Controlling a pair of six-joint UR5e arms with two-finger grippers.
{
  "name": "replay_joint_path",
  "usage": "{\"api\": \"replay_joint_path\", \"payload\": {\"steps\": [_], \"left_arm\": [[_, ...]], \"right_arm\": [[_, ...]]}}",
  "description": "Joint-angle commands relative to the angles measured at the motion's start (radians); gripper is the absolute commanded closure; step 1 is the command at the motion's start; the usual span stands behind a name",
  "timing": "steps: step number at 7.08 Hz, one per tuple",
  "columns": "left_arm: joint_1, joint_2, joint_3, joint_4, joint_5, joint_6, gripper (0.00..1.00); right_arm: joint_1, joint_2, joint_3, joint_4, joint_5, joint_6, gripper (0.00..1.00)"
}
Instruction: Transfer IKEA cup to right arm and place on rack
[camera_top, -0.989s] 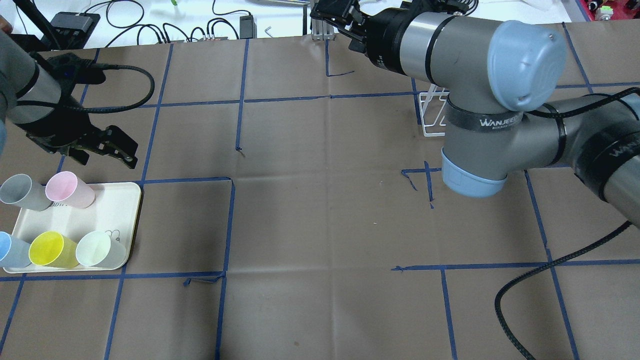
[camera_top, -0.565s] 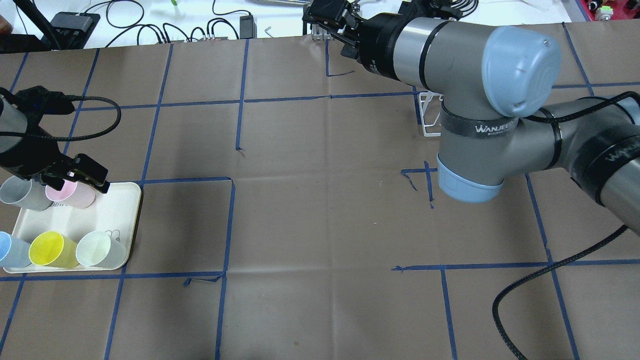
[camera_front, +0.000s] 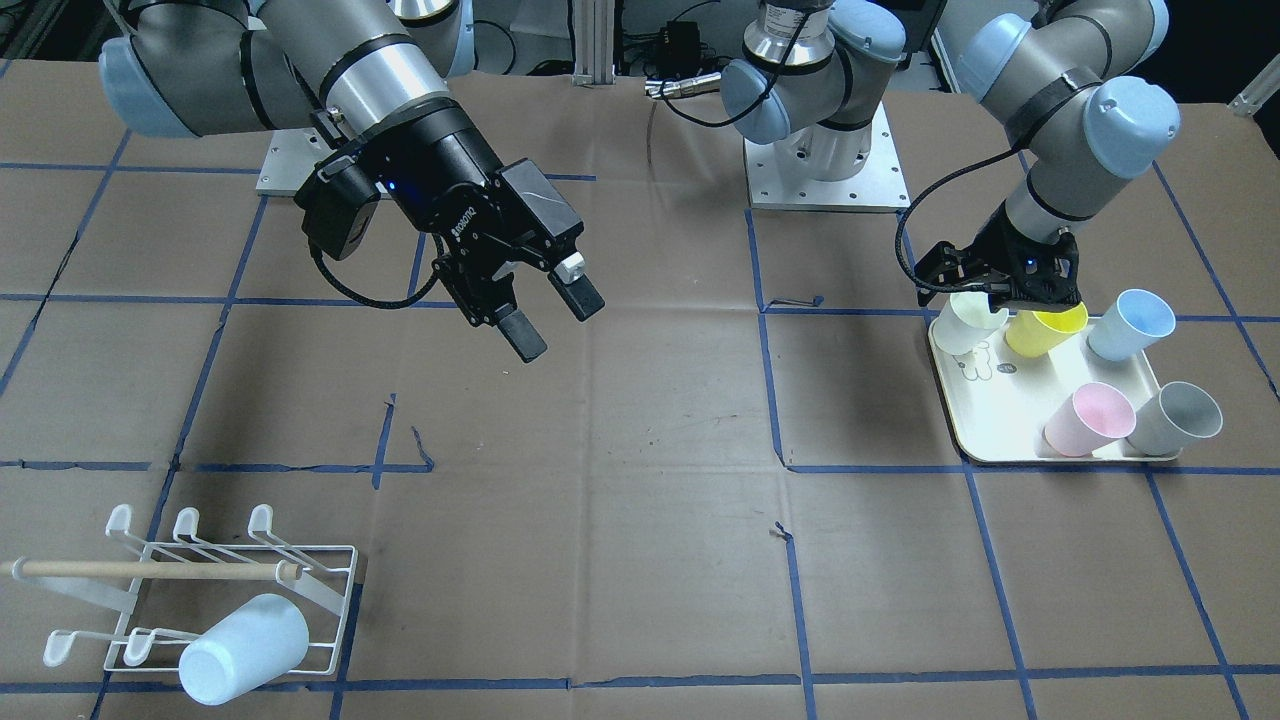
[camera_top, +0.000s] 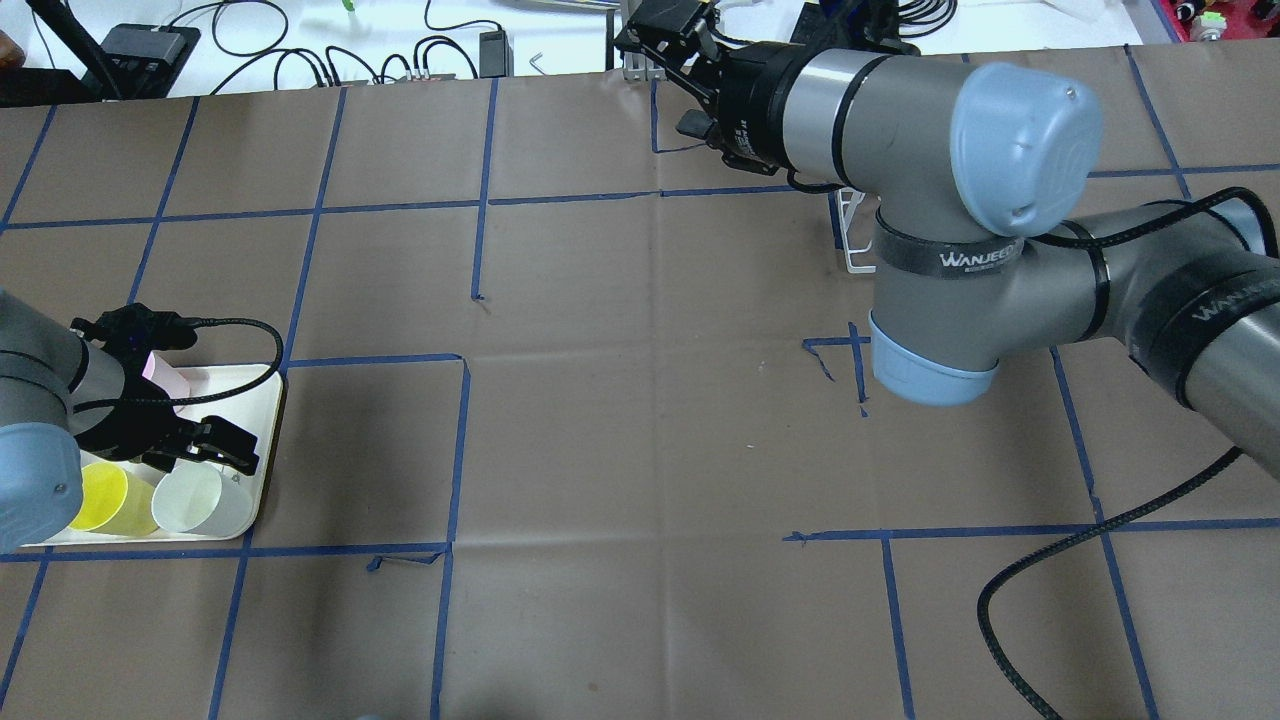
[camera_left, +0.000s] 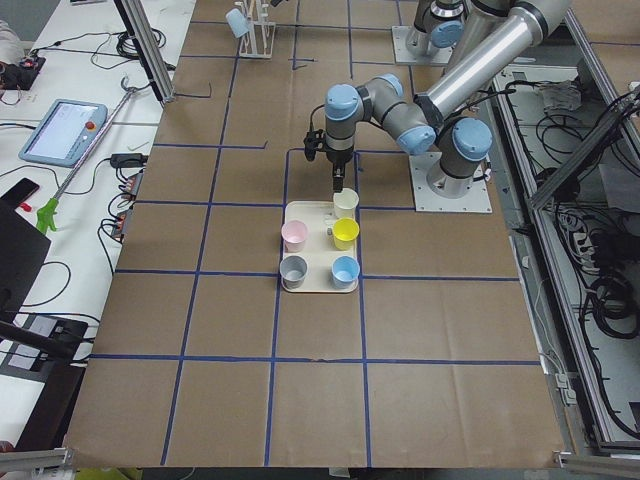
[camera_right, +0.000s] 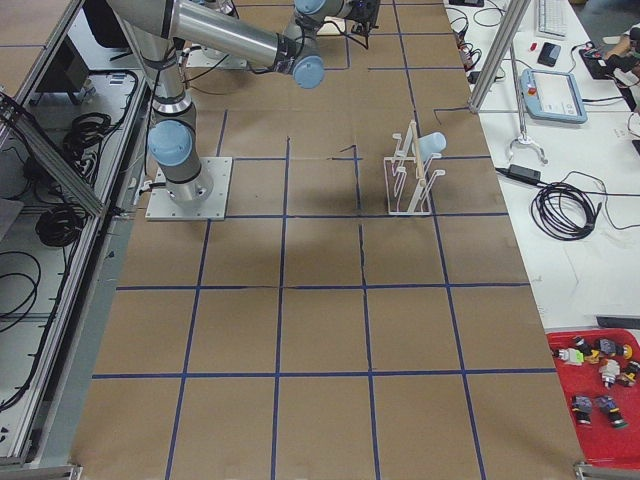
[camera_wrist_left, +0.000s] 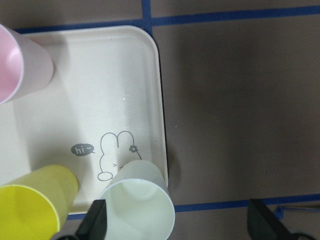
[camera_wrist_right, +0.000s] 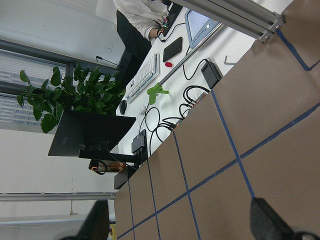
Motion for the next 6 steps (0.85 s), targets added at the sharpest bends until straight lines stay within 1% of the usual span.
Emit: {"api": "replay_joint_path", "payload": {"steps": [1, 2, 4, 5, 6], "left_arm": [[0.002, -0.003, -0.044, 0.006, 0.050, -0.013, 0.02], [0.004, -0.003, -0.044, 0.006, 0.081, -0.018, 0.03], [0.066, -0.013, -0.046, 0.009, 0.078, -0.020, 0.10], [0.068, -0.016, -0.046, 0.007, 0.073, -0.020, 0.22], [0.068, -0.020, -0.046, 0.007, 0.070, -0.020, 0.47]], "right_arm": [[-0.009, -0.015, -0.001, -0.001, 0.015, 0.025, 0.00], [-0.011, -0.009, -0.001, -0.004, 0.018, 0.028, 0.00], [-0.014, -0.015, 0.001, -0.008, 0.017, 0.030, 0.00], [-0.014, -0.015, 0.001, -0.008, 0.017, 0.030, 0.00], [-0.014, -0.013, 0.004, -0.008, 0.005, 0.030, 0.00]]}}
